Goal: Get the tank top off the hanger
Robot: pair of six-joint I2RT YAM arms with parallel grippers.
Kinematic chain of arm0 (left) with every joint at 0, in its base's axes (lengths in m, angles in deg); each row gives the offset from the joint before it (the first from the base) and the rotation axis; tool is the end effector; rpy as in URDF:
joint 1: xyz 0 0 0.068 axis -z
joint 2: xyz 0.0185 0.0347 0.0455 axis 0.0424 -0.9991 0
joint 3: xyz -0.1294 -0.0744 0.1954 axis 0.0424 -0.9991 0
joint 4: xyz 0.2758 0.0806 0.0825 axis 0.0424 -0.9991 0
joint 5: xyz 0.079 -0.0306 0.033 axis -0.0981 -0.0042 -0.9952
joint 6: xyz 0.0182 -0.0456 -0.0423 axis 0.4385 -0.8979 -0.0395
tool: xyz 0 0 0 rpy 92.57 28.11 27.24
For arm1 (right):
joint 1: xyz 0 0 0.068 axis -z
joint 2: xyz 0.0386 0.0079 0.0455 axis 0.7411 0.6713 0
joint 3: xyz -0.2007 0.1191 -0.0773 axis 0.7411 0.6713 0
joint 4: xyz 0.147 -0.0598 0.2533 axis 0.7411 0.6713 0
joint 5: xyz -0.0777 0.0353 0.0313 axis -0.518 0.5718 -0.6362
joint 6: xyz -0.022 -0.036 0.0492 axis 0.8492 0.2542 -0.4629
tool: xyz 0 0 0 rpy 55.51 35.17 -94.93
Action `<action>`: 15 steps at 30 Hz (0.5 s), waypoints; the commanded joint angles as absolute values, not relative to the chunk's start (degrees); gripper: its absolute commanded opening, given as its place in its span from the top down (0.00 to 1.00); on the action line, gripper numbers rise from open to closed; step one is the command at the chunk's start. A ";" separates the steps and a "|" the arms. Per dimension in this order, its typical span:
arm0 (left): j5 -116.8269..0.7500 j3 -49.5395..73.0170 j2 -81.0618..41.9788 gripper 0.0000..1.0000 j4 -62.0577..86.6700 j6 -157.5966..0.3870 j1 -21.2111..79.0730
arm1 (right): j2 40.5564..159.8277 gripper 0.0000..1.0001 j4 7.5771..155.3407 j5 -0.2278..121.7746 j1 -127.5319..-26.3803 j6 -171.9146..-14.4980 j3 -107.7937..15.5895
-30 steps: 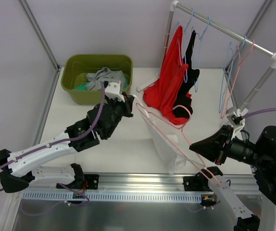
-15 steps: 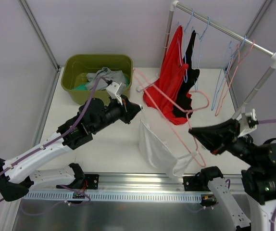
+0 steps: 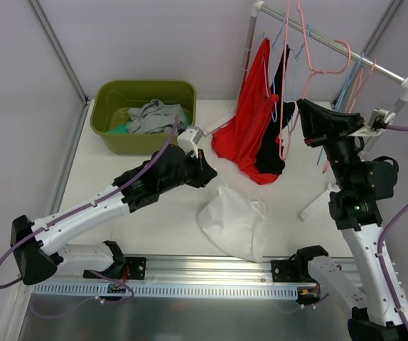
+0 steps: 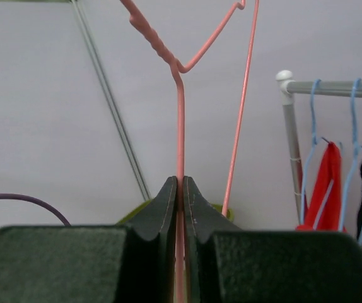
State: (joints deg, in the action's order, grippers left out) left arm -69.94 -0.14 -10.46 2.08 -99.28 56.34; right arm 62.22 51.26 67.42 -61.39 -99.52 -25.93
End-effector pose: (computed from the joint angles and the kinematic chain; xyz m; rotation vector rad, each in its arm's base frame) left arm 0.2001 -0.2691 0.3290 0.3166 1.9103 -0.9852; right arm 0.1957 0.0601 0.4766 -0.2407 0.8437 0.5404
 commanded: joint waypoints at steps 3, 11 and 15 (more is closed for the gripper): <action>-82.47 -1.10 -12.25 1.00 -4.47 -104.03 54.73 | 55.24 1.00 86.96 61.05 -61.80 -91.31 -44.01; -82.48 -4.97 -12.51 1.00 -4.56 -102.18 54.73 | 53.20 1.00 120.38 51.30 -61.80 -93.24 -56.07; -80.81 -5.67 -12.69 0.86 -4.74 -101.57 54.64 | 54.71 1.00 121.56 49.80 -61.80 -96.32 -54.84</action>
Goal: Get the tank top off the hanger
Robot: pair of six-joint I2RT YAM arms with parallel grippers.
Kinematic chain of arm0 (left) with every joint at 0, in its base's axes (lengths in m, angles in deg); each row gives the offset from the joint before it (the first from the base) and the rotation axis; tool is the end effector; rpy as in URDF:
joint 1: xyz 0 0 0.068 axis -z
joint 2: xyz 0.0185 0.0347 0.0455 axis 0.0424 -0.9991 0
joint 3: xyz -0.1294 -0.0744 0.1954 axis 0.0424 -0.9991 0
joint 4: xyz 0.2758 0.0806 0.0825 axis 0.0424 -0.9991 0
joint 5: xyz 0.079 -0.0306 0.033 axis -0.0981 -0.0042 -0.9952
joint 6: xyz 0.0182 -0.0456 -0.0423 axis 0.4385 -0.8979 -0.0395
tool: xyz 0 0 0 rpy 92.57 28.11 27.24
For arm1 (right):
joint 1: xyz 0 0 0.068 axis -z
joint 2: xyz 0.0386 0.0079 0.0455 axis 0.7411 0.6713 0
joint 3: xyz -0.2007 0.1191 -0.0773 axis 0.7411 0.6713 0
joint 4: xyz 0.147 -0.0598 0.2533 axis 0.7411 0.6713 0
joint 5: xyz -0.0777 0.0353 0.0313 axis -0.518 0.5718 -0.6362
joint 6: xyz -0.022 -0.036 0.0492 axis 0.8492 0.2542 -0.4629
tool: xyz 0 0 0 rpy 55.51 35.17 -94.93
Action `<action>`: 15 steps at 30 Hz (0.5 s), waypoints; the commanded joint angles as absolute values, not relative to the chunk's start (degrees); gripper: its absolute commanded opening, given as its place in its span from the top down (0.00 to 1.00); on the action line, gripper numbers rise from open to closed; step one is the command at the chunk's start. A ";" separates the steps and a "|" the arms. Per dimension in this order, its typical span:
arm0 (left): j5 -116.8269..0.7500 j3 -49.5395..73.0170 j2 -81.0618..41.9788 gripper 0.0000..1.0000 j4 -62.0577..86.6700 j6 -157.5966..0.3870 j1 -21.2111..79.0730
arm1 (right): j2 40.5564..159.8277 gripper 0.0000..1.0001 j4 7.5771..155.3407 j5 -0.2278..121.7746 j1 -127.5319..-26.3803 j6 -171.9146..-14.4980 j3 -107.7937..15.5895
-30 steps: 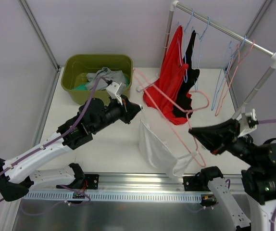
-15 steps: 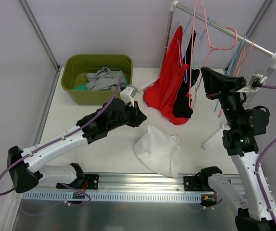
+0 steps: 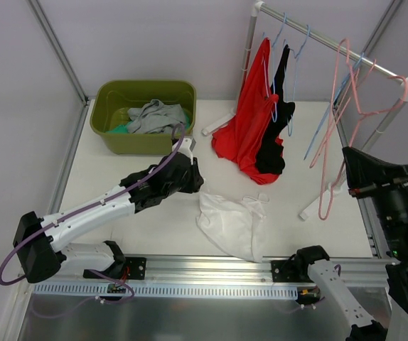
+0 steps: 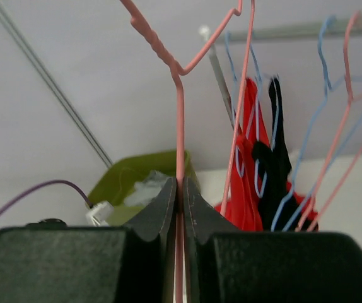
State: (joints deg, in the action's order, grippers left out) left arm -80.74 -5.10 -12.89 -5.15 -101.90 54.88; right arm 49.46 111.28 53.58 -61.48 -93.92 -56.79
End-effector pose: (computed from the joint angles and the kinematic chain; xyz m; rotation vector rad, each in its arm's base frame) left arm 0.2129 -0.2564 0.2666 0.1669 2.1199 -0.6719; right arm 0.0371 0.0095 0.5560 -0.0674 1.1287 0.3340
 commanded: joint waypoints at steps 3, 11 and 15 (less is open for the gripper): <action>-81.23 -4.98 -10.77 0.45 -7.10 -100.86 54.64 | 56.11 1.00 121.91 47.77 -61.89 -97.38 -55.89; -85.90 -2.95 -1.98 0.01 -22.03 -100.60 54.55 | 61.03 1.00 122.26 40.76 -61.80 -100.37 -57.39; -83.27 -1.55 3.29 0.01 -26.18 -99.11 54.55 | 67.17 1.00 122.00 37.41 -61.72 -100.28 -59.93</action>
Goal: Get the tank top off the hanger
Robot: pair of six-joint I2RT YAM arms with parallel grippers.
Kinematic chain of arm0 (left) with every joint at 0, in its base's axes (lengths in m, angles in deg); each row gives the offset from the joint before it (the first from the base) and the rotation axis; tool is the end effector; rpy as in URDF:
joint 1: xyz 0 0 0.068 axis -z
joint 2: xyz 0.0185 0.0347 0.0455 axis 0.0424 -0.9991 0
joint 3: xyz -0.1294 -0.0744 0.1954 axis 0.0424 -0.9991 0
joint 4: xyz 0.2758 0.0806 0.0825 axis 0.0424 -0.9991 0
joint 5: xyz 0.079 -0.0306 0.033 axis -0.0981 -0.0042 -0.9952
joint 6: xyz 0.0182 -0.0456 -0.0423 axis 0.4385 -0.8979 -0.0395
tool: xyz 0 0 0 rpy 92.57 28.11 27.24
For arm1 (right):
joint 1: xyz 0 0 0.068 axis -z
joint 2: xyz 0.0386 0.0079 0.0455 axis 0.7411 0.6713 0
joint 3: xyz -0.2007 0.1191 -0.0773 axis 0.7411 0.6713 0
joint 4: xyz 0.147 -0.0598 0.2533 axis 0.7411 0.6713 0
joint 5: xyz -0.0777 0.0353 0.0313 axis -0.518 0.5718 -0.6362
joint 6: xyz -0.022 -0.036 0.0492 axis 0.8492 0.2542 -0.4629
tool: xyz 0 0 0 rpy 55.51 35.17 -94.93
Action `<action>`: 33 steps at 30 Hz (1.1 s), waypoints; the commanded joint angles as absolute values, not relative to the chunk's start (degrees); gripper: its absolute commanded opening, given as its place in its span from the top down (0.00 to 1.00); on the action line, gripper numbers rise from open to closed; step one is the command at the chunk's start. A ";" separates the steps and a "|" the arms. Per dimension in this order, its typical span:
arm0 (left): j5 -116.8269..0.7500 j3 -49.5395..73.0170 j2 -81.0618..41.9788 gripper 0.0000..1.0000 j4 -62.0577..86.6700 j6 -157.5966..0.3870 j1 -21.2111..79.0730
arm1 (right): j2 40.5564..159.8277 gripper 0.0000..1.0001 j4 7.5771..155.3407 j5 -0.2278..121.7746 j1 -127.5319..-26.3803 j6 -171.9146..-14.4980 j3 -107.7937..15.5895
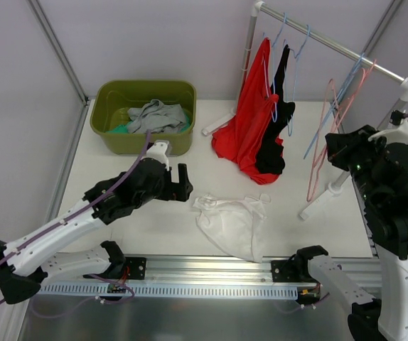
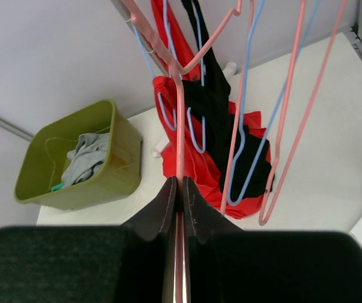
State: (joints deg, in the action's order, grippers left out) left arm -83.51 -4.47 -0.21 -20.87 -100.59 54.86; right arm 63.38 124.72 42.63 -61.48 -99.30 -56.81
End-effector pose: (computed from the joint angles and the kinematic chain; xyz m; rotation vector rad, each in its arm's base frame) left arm 0.1811 -0.2110 0.3055 0.1704 2.1366 -0.5845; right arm 0.1438 0.0255 0.5097 0.1321 1.5999 0.2130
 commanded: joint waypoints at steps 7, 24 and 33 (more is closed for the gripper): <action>-79.13 -3.56 11.30 0.01 -30.05 -97.08 54.55 | 82.20 1.00 121.21 40.99 -57.24 -101.86 -72.92; -75.44 -8.58 15.70 0.01 -30.93 -97.61 54.64 | 83.72 1.00 113.12 42.32 -51.87 -104.41 -59.96; -68.51 -6.11 7.53 0.01 -24.53 -96.03 55.69 | 81.69 0.57 111.71 45.13 -51.08 -103.01 -57.83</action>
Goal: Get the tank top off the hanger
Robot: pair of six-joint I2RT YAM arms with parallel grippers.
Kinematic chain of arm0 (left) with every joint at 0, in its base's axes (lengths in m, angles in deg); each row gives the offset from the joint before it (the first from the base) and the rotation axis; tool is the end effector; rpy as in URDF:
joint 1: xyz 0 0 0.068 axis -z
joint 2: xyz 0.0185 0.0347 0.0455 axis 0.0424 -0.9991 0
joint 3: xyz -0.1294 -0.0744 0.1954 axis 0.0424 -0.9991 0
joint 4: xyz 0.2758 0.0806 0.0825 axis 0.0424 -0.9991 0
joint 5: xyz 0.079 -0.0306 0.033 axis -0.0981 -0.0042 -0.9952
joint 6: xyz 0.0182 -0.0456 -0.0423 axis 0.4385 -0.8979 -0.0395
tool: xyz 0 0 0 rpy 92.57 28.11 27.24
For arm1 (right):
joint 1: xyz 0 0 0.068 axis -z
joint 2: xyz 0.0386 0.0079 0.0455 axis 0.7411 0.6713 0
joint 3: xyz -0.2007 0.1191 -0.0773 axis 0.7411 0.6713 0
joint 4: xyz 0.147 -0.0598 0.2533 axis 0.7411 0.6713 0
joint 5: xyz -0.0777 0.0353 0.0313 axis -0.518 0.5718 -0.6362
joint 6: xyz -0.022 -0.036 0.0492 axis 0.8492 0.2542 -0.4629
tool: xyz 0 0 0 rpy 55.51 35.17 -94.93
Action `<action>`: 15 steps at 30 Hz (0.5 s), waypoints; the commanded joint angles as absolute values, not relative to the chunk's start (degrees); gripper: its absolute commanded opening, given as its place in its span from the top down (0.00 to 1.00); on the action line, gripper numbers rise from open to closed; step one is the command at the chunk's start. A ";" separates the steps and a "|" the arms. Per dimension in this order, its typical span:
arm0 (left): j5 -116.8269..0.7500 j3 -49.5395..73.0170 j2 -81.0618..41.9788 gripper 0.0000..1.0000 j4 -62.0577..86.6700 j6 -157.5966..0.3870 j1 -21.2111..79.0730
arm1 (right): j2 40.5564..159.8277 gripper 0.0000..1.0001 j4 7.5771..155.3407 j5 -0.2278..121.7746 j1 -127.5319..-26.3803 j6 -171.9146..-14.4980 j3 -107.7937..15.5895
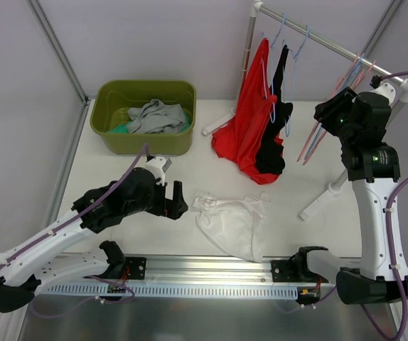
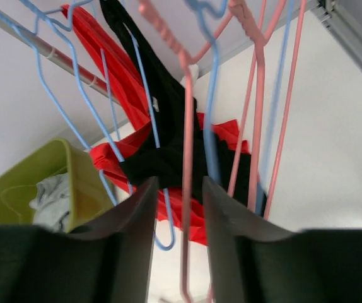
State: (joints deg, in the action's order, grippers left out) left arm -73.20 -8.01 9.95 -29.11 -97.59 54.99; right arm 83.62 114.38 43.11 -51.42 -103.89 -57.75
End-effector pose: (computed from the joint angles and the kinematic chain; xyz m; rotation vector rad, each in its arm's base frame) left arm 0.1484 -0.1839 0.3076 0.3527 2.1980 -0.7043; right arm 0.2793 0.0088 0.4690 0.3384 1.7238 0.1144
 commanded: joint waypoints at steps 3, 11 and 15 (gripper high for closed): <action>-64.91 -5.68 2.79 0.01 -18.64 -94.98 56.74 | 79.50 0.38 111.80 46.80 -51.08 -102.39 -58.27; -64.63 2.48 -17.40 0.01 -13.53 -89.01 60.09 | 65.98 0.01 114.52 51.19 -50.99 -98.35 -52.22; -60.94 6.45 -27.26 0.01 -13.44 -87.24 60.61 | 55.70 0.01 118.82 52.69 -50.99 -95.19 -47.12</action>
